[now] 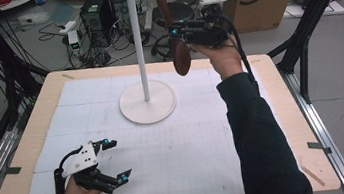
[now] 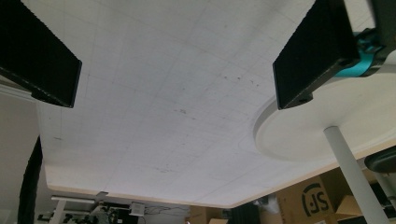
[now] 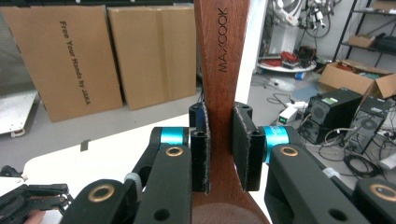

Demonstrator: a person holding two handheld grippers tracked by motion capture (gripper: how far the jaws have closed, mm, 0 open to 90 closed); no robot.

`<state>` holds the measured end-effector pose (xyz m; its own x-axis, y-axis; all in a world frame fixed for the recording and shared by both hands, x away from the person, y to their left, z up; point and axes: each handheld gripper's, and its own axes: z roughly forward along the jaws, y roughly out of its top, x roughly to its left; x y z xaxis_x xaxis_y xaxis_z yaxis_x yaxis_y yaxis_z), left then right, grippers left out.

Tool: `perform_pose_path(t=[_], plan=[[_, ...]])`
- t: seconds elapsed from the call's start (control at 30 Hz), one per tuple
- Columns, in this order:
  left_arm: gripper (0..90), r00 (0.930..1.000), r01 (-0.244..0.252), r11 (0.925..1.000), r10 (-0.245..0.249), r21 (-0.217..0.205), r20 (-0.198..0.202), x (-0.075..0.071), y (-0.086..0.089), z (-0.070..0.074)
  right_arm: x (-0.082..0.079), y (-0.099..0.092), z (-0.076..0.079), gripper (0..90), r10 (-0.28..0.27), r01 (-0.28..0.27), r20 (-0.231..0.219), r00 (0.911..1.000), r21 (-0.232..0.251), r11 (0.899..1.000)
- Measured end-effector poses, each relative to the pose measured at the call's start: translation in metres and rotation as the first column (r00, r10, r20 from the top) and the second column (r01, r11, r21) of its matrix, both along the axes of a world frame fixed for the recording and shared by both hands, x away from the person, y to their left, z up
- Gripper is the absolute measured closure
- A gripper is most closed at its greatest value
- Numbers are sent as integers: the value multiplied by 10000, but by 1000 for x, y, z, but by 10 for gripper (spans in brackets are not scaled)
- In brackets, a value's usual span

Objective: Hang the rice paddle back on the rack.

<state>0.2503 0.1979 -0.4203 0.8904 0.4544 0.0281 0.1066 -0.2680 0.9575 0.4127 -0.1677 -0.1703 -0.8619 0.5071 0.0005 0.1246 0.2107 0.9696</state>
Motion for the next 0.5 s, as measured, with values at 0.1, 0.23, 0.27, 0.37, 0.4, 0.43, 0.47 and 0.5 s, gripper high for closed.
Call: perform_pose_path(t=[0.1, 0.23, 0.27, 0.37, 0.4, 0.43, 0.47, 0.5], plan=[[17, 10000, -3, 10000, 3, -15, -12, 0, 0, 0, 2, 2, 4, 790, -81, 79, -110, 9999, -201, 9998], [18, 10000, 7, 10000, -7, -24, -15, -1, 0, 1, 7, 4, 7, 790, -160, 152, -242, 9996, -309, 9994], [18, 10000, 11, 10000, -11, -12, -16, -1, 0, 1, 8, 4, 7, 790, -182, 172, -277, 9995, -337, 9993], [17, 10000, 11, 10000, -11, -33, -4, -1, 0, 1, 12, 7, 10, 790, -249, 231, -395, 9989, -458, 9987], [18, 10000, 9, 10000, -9, -34, 2, -1, 0, 1, 14, 8, 11, 790, -234, 216, -395, 9989, -469, 9987], [17, 10000, -2, 10000, 2, -26, 26, -1, 1, 1, 15, 8, 12, 790, -252, 230, -456, 9986, -491, 9985], [18, 10000, 2, 10000, -1, -25, 28, -1, 1, 1, 16, 9, 13, 790, -234, 210, -465, 9986, -506, 9985], [17, 10000, -9, 10000, 9, -35, 12, -1, 1, 1, 18, 10, 14, 789, -248, 221, -499, 9984, -536, 9983]])
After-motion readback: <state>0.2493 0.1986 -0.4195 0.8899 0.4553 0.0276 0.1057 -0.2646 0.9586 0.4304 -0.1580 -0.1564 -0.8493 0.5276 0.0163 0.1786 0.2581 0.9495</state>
